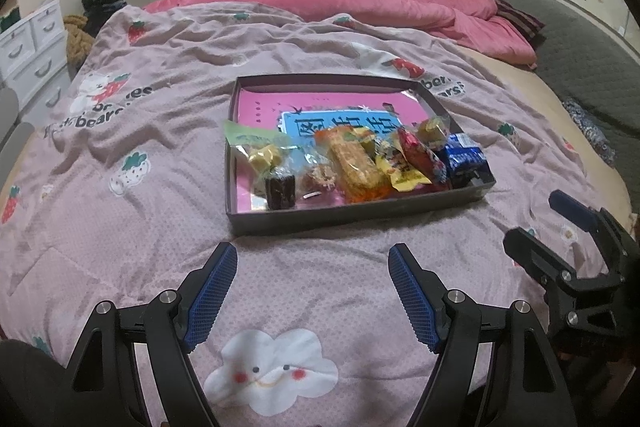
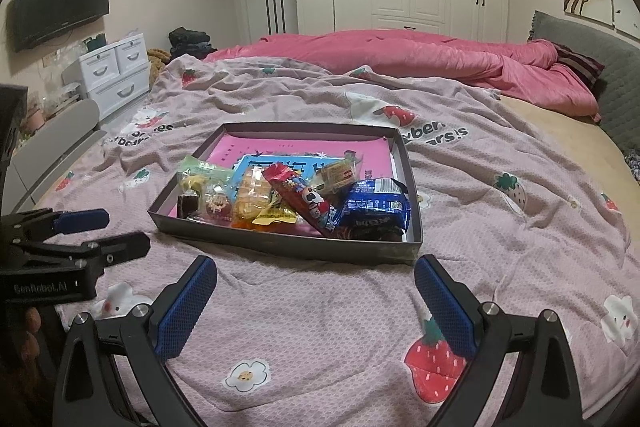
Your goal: Organize snacks
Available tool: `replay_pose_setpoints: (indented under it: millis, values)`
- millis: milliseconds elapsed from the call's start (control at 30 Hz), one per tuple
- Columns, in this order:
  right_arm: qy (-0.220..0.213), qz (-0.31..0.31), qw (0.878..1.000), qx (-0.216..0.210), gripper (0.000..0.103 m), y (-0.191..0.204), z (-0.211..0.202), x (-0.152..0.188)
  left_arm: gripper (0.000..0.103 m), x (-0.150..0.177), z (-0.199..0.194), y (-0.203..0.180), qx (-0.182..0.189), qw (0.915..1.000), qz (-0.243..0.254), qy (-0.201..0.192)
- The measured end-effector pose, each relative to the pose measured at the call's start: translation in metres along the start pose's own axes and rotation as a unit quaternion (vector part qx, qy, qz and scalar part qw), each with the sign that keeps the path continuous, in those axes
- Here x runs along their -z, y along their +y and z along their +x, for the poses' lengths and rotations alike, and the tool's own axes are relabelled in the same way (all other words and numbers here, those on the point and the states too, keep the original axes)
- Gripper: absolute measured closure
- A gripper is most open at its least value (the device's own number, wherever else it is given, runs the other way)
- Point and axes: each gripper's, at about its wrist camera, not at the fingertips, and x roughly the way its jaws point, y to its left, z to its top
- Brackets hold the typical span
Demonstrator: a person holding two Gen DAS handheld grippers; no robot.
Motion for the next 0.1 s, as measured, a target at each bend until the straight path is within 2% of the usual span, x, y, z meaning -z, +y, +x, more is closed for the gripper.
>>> replay_pose_setpoints:
  millis: [100]
  values:
    - [0.004,0.006,1.0,-0.002,0.003,-0.0019,0.0044,-0.001,0.024,-0.0047,0.0025,0.0071,-0.003,0.9999,-0.007,-0.007]
